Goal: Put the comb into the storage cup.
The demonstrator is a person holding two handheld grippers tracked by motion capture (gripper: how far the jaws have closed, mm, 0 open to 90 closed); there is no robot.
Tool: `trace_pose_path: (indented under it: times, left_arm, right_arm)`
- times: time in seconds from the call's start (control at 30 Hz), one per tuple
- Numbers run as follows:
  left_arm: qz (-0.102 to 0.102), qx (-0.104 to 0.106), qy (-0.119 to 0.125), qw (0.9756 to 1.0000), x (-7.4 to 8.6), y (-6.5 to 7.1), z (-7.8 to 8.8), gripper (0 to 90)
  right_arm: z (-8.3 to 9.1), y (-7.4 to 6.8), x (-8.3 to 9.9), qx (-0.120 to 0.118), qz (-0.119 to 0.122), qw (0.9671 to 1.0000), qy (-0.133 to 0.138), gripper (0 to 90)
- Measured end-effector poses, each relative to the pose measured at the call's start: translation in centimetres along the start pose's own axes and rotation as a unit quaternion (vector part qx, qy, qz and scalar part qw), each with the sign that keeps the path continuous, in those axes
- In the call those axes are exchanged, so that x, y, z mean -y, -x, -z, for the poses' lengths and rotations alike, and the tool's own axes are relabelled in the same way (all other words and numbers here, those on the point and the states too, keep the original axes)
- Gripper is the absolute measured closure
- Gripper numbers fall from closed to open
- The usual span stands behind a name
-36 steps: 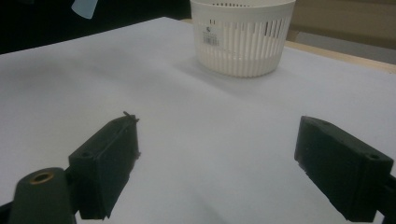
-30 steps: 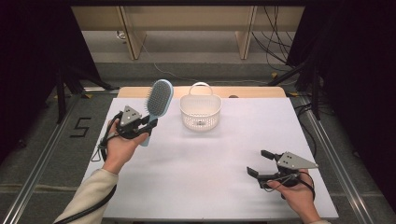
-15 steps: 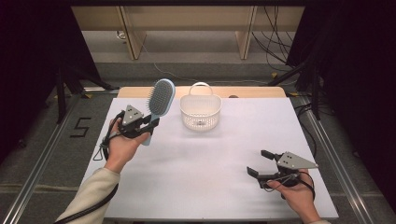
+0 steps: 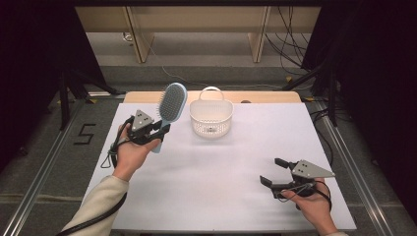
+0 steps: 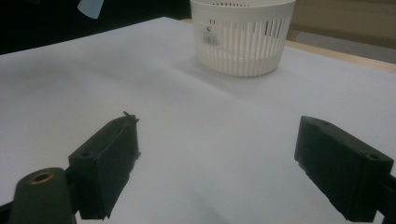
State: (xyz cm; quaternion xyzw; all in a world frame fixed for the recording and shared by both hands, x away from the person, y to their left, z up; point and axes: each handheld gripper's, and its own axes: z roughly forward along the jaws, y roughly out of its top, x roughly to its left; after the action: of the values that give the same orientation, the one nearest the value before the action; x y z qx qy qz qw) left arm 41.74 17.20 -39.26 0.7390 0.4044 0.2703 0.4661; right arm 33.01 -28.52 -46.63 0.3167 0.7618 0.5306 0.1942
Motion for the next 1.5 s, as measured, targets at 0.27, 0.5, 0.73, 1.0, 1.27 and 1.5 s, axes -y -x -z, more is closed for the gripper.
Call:
trace_pose_path:
  times: [0.27,0.5,0.73,1.0,1.27,1.5]
  left_arm:
    - [-0.002,0.004,0.001,1.0000,-0.3,0.3,-0.4,70.1]
    - [-0.003,0.007,0.004,1.0000,-0.6,0.5,-0.5,70.2]
    - [-0.002,0.010,0.007,0.9999,-0.9,0.6,-0.6,70.1]
    - [-0.003,0.012,0.010,0.9999,-1.2,0.8,-0.8,70.2]
    - [-0.003,0.011,0.012,0.9999,-1.4,0.9,-0.8,70.2]
    - [-0.004,0.013,0.013,0.9998,-1.5,0.9,-0.9,70.1]
  right_arm:
    - [0.0,0.0,0.0,-0.001,-0.001,1.0000,0.001,14.5]
    - [0.0,0.0,0.0,-0.001,-0.001,1.0000,0.002,14.5]
    - [0.0,0.0,0.0,0.000,-0.001,1.0000,0.001,14.5]
    - [0.0,0.0,0.0,-0.001,0.000,1.0000,0.001,14.5]
    - [0.0,0.0,0.0,-0.001,0.000,1.0000,0.002,14.5]
    - [0.0,0.0,0.0,-0.001,0.000,1.0000,0.002,14.5]
